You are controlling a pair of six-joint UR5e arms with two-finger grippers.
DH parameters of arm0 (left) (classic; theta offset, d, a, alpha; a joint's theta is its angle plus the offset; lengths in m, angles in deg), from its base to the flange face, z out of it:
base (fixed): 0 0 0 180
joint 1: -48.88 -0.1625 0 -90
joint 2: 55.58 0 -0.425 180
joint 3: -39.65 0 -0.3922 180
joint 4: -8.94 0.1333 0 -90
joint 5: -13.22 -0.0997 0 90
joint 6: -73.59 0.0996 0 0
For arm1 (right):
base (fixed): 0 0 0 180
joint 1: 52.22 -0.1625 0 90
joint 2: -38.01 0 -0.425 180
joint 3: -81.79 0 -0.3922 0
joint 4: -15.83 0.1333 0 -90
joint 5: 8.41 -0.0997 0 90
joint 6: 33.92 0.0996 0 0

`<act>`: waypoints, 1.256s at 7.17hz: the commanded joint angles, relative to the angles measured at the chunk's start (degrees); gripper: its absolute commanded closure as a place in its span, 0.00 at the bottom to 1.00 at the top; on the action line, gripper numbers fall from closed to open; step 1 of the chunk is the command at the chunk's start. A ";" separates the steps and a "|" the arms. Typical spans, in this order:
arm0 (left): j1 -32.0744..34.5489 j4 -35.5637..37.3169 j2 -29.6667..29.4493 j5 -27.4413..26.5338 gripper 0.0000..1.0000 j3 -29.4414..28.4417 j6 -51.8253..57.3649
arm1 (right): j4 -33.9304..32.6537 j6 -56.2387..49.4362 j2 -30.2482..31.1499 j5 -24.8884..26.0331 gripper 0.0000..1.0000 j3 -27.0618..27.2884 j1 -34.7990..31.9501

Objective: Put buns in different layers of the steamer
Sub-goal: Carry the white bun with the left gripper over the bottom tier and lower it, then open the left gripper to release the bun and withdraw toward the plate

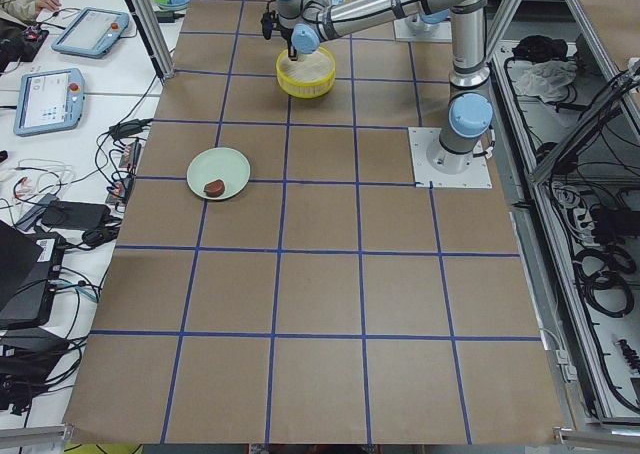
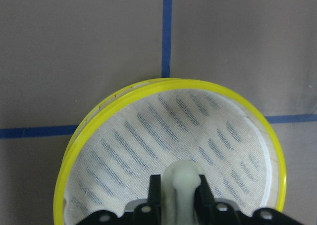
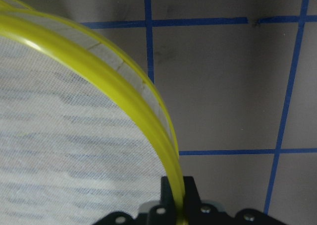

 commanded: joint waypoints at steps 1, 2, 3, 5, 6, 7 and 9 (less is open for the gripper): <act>0.20 -2.25 0.41 -0.34 0.00 0.10 -0.02 | -0.08 -0.07 -0.07 -0.04 1.00 0.01 0.00; 0.03 -2.25 0.50 -0.16 0.00 -0.07 -0.02 | -0.09 -0.07 -0.07 -0.12 1.00 0.01 0.00; -0.67 -2.25 0.76 -0.42 0.00 -0.60 0.16 | -0.52 0.10 -0.33 -0.30 1.00 0.09 -0.17; -5.74 -2.25 1.90 -1.65 0.00 -0.87 4.96 | -4.63 1.24 -3.48 -0.91 1.00 0.09 -1.92; -11.34 -2.25 2.34 -1.66 0.00 -0.95 9.95 | -7.61 4.47 -5.15 -0.74 1.00 0.01 -6.11; -17.23 -2.42 2.78 -1.57 0.00 -1.04 17.23 | -10.25 8.85 -6.30 -0.83 1.00 0.09 -9.98; -26.91 -3.04 2.79 -1.66 0.00 -1.48 33.31 | -16.85 17.73 -11.30 -0.04 1.00 0.09 -16.75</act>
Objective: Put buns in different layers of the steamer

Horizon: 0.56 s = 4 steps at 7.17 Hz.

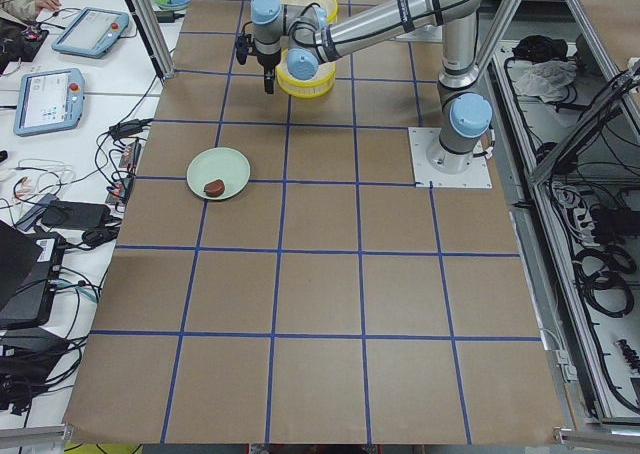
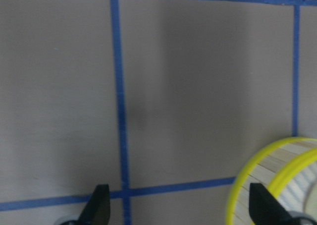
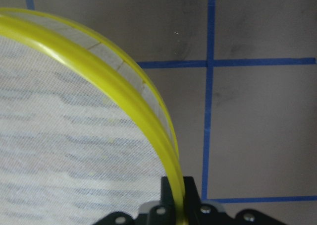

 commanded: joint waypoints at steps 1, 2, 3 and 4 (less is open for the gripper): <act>-8.34 -0.06 -0.83 -0.38 0.00 -0.30 13.40 | -5.51 6.10 -4.27 0.43 1.00 0.01 -5.05; -9.33 0.81 -1.80 -5.86 0.00 -0.73 18.05 | -5.96 6.29 -5.59 0.34 1.00 0.01 -5.41; -9.60 0.73 -3.20 -9.48 0.00 -1.87 21.23 | -6.66 6.55 -6.99 0.25 1.00 0.10 -5.68; -10.73 0.82 -4.87 -11.96 0.00 -3.27 25.35 | -6.67 6.46 -7.18 0.17 1.00 0.97 -5.68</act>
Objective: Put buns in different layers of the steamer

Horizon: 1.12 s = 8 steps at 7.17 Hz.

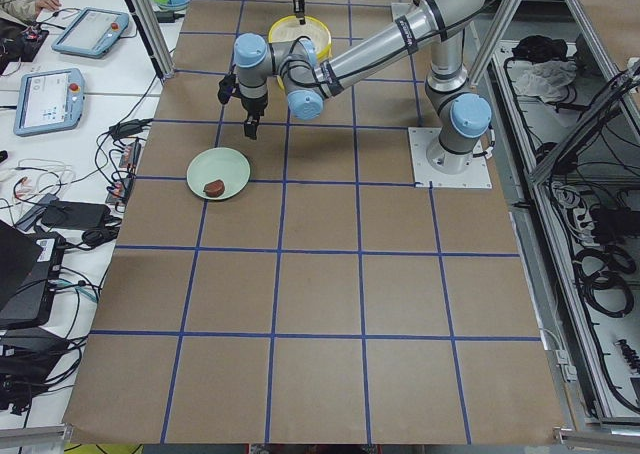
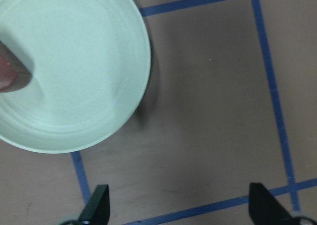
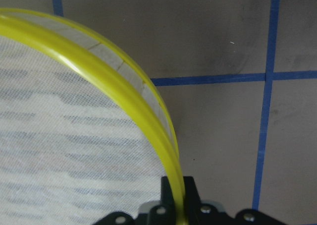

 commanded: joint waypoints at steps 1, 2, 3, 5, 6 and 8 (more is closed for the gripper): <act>-2.68 1.10 -4.35 -3.85 0.00 -3.98 9.55 | -0.74 0.05 -0.80 -0.10 1.00 1.97 -0.12; -3.05 2.07 -6.72 -3.94 0.00 -7.75 15.26 | -1.18 0.05 -0.71 -0.10 1.00 2.07 -0.20; -3.92 4.25 -9.18 -3.94 0.00 -9.62 24.45 | -1.88 0.05 -0.80 -0.10 1.00 2.07 -0.12; -5.77 7.43 -13.41 -3.58 0.00 -9.63 41.53 | -2.85 0.05 -1.41 -0.19 1.00 2.51 -0.20; -5.86 9.44 -14.64 -3.85 0.00 -9.55 44.55 | -2.85 -0.21 -1.50 0.16 1.00 2.60 -0.20; -6.04 13.14 -15.97 -3.94 0.00 -9.81 48.71 | -2.94 -0.04 -1.41 -0.53 1.00 3.56 -0.20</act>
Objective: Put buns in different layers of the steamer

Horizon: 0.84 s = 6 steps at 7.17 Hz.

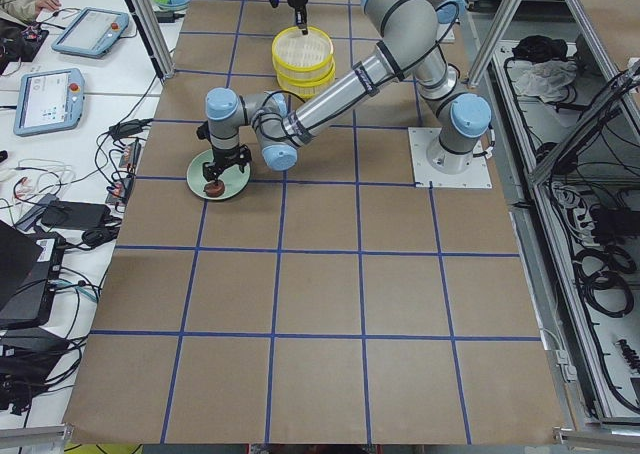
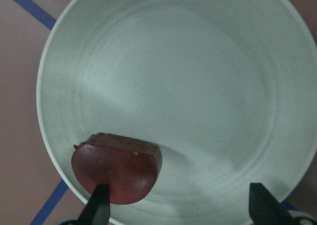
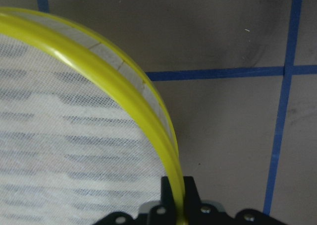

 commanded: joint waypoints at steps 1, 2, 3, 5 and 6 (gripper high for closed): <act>-0.10 2.48 -0.95 0.29 0.00 -0.11 2.28 | -0.30 0.16 -0.01 -0.25 1.00 1.33 0.00; -0.10 3.10 -1.21 0.20 0.00 -0.20 2.89 | -0.57 0.16 -0.01 -0.42 1.00 1.34 -0.44; -0.10 3.89 -1.65 0.03 0.00 -0.20 4.81 | -1.79 0.33 -0.19 0.10 1.00 1.34 -1.66; -0.10 5.21 -2.18 0.03 0.00 -0.20 4.92 | -1.80 0.24 -0.45 0.37 1.00 1.34 -1.67; -0.10 5.30 -2.88 -0.06 0.00 -0.29 5.00 | -1.71 -0.19 -0.45 1.50 0.50 1.42 -1.67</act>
